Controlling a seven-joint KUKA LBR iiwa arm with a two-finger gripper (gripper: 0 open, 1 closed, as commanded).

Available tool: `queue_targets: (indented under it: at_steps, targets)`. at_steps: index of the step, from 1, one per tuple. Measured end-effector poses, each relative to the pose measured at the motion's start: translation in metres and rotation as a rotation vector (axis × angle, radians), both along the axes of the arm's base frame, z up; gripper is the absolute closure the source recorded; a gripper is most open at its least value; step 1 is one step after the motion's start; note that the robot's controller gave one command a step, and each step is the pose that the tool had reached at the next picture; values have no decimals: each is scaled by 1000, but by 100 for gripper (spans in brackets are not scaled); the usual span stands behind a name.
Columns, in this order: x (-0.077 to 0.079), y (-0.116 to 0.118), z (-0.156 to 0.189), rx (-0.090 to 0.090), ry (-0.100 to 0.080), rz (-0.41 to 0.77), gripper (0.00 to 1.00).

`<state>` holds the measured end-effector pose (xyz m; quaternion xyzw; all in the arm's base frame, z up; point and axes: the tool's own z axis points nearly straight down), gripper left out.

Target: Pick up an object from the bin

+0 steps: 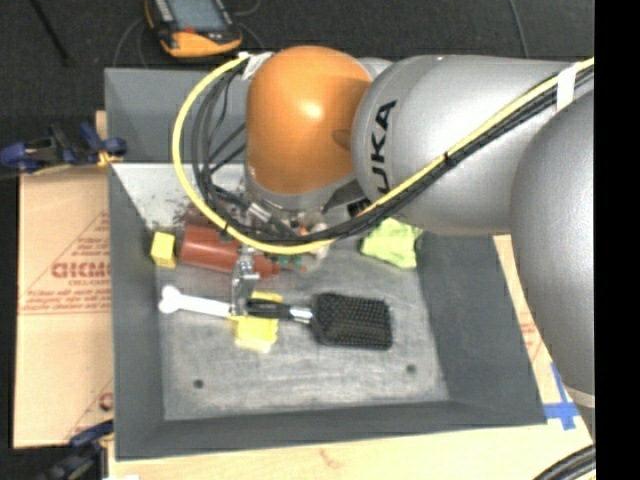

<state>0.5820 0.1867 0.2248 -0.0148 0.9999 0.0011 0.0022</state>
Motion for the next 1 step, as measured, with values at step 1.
queue_targets:
  at_steps: [1]
  targets:
    - [20, -25, -36, -2, -6, 143, 0]
